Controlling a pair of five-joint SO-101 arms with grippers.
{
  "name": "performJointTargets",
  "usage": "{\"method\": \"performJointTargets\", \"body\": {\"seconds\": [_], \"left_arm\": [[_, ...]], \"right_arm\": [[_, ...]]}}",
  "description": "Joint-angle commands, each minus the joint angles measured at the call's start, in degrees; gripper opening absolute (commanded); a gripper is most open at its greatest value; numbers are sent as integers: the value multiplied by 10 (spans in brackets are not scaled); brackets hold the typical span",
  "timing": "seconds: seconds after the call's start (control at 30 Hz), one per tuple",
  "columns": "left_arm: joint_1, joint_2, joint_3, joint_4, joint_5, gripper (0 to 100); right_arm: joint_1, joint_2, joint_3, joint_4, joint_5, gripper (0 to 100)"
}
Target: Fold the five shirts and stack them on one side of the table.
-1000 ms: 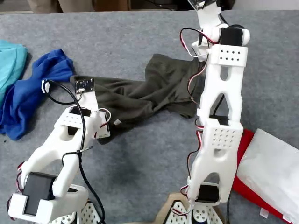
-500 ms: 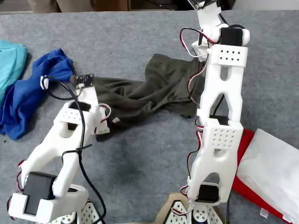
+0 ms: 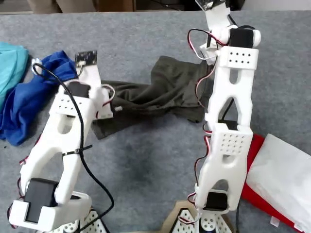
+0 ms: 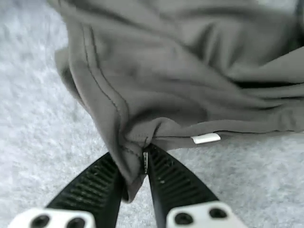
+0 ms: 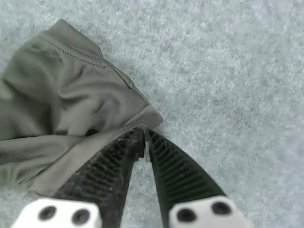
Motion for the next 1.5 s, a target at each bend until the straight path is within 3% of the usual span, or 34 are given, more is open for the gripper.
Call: {"method": "performJointTargets", "body": {"seconds": [0.0, 0.2, 0.43, 0.83, 0.97, 1.13, 1.3, 1.47], "left_arm": [[-23, -3, -133, 53, -25, 19], [-68, -2, -391, 156, -61, 19], [-93, 0, -658, 249, -88, 19], [-141, -3, -905, 306, -89, 19], [-156, -29, -889, 306, -107, 19], [-198, -85, -763, 306, -133, 19], [-244, -155, -606, 305, -157, 19], [-245, -230, -482, 304, -169, 19]], "right_arm": [[5, -68, -105, 38, -1, 4], [6, -133, -247, 81, -4, 4], [8, -266, -243, 75, -1, 4], [10, -485, -237, 27, -2, 4], [10, -531, -236, 4, -1, 5], [11, -560, -225, -52, 15, 5], [10, -593, -127, -147, 57, 5], [8, -646, -16, -250, 88, 5]]}}
